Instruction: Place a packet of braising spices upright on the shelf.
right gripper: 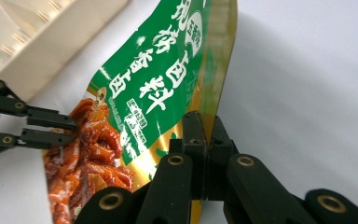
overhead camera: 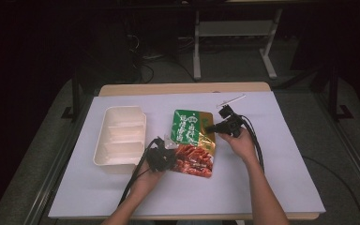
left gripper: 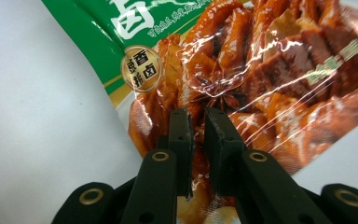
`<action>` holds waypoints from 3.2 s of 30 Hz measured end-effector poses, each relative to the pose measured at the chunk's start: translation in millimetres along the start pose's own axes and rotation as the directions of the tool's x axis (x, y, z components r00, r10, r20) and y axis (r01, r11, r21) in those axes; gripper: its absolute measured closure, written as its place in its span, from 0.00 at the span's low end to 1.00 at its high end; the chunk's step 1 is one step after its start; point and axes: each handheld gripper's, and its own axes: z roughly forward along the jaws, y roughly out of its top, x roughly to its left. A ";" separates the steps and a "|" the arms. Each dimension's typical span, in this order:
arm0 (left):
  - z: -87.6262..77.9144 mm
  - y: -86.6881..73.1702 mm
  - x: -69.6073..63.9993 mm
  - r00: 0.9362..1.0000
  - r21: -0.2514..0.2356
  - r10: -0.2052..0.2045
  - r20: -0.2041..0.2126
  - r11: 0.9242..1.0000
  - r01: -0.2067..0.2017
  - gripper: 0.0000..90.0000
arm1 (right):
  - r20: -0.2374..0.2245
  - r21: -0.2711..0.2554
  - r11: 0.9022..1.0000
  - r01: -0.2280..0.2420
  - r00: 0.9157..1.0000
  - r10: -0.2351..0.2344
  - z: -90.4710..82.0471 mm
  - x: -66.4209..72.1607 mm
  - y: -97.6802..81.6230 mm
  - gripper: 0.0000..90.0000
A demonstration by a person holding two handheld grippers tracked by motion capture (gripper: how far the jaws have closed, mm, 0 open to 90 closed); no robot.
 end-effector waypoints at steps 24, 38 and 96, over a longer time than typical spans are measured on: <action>-49.5 1.0 5.7 0.988 -0.222 -0.115 0.103 0.966 0.136 0.48 | -0.020 -0.163 0.946 0.278 0.958 -0.285 -75.5 77.7 -13.3 0.99; -53.2 5.2 10.3 0.983 -0.234 -0.098 0.158 0.963 0.133 0.32 | -0.073 -0.193 0.905 0.379 0.914 -0.398 -99.3 100.0 -26.0 0.99; -54.6 5.4 0.5 0.978 -0.258 0.039 0.205 0.966 0.015 0.59 | -0.120 -0.284 0.926 0.250 0.949 -0.293 -67.3 84.6 -51.5 0.99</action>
